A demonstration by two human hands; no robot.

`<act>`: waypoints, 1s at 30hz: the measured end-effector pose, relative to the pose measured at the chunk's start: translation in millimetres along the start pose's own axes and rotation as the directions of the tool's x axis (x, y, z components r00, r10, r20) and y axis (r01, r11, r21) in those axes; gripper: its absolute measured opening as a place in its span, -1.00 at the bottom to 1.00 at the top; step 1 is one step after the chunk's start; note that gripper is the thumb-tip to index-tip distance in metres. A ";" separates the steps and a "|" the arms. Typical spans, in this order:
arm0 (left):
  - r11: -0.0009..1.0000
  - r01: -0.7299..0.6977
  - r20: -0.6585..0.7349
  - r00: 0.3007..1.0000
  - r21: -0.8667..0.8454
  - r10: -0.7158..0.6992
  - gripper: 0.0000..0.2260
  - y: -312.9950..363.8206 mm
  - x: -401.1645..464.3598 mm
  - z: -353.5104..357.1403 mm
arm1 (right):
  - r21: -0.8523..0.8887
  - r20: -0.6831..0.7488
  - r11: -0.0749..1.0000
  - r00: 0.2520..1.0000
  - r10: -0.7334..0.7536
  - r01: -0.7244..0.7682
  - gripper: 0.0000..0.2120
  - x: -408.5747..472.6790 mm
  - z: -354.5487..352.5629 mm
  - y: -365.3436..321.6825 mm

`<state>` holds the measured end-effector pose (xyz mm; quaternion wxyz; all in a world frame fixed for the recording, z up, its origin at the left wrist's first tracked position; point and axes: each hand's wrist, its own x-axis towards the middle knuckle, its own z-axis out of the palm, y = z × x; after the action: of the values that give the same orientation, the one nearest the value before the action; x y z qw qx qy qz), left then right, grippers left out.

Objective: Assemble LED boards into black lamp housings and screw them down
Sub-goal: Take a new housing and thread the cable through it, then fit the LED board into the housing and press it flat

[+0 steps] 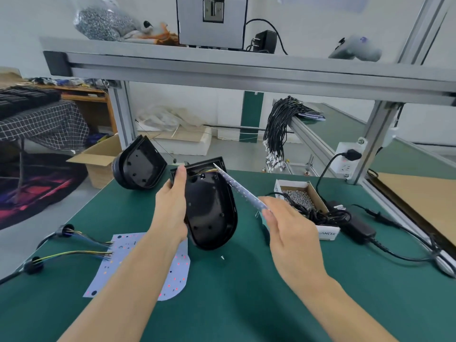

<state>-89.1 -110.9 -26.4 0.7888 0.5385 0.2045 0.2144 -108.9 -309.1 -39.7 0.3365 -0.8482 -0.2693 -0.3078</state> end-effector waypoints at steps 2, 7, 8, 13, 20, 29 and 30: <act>0.993 -0.088 -0.058 0.994 0.075 0.093 -0.73 -1.0 0.1 0.8 | 0.108 -0.033 0.992 0.997 0.070 -0.066 -0.77 0.8 0.1 -2.3; 0.919 -0.297 -0.098 0.938 0.259 0.331 -0.64 -1.5 0.6 4.6 | 0.409 0.031 0.842 0.927 0.373 -0.352 -0.51 20.3 -8.2 -2.9; 0.905 -0.308 -0.101 0.931 0.293 0.349 -0.63 -1.8 2.3 4.4 | 0.426 0.034 0.827 0.920 0.390 -0.367 -0.54 22.9 -10.8 -2.7; 0.841 -0.376 -0.068 0.899 0.388 0.433 -0.64 -5.0 3.4 4.6 | 0.654 0.100 0.613 0.853 0.512 -0.444 -0.79 42.1 -24.5 -2.4; 0.989 0.099 0.166 0.983 -0.109 -0.080 -0.58 -9.9 -6.5 19.9 | 0.736 0.304 0.213 0.594 0.745 -0.643 -0.84 11.3 17.4 -6.7; 0.998 -0.047 0.299 0.953 -0.041 0.057 -0.80 -20.2 -18.0 26.7 | 0.783 0.318 0.076 0.503 0.803 -0.617 -0.83 8.4 25.8 -11.4; 0.998 -0.041 0.307 0.950 -0.054 0.056 -0.81 -20.0 -18.7 27.5 | 0.800 0.337 0.031 0.491 0.803 -0.600 -0.81 8.7 25.1 -11.8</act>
<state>-86.9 -148.8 -34.1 0.8179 0.5517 0.0604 0.1519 -102.4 -281.0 -43.5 0.8352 -0.5385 0.1113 -0.0085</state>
